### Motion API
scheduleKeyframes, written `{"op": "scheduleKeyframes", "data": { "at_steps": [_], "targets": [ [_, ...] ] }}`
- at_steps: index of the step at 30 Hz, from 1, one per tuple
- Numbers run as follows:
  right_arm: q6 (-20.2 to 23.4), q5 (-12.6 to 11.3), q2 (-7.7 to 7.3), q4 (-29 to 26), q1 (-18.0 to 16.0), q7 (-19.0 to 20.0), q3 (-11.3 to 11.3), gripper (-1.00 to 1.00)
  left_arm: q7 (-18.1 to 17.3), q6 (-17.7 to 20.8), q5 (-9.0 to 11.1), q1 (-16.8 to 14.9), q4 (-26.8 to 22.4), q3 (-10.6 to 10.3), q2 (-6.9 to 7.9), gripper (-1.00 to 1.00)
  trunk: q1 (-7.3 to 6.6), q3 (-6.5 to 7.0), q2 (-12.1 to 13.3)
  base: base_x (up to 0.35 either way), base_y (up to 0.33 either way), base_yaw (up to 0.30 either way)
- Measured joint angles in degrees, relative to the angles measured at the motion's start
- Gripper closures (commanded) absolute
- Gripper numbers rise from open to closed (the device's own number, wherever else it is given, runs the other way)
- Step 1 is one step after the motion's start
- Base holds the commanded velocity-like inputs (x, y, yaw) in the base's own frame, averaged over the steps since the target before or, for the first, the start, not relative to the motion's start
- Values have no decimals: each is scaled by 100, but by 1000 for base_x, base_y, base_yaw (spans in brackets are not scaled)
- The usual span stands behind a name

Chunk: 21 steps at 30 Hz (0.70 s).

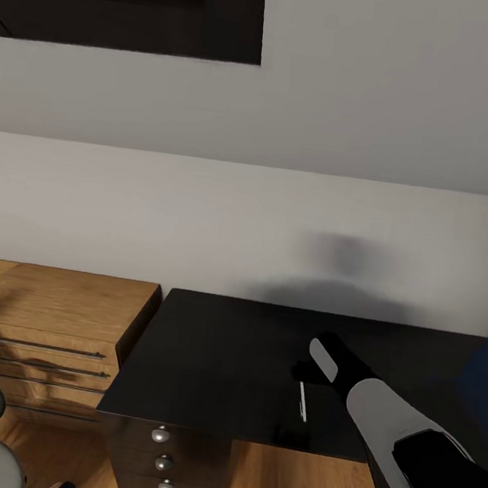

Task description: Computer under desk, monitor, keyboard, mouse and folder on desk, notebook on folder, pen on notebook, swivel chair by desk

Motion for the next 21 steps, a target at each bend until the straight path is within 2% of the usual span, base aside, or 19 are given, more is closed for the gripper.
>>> {"op": "scheduleKeyframes", "data": {
  "at_steps": [8,21],
  "targets": [
    [-6,0,1,4,0,0,10,-100,4,0,0,0,3,0,-2,-100,0,0,0,0,0,0],
    [-7,-6,-7,7,-2,0,14,-100,8,0,9,0,5,4,3,-100,285,-233,-520,0,0,0]
  ]
}}
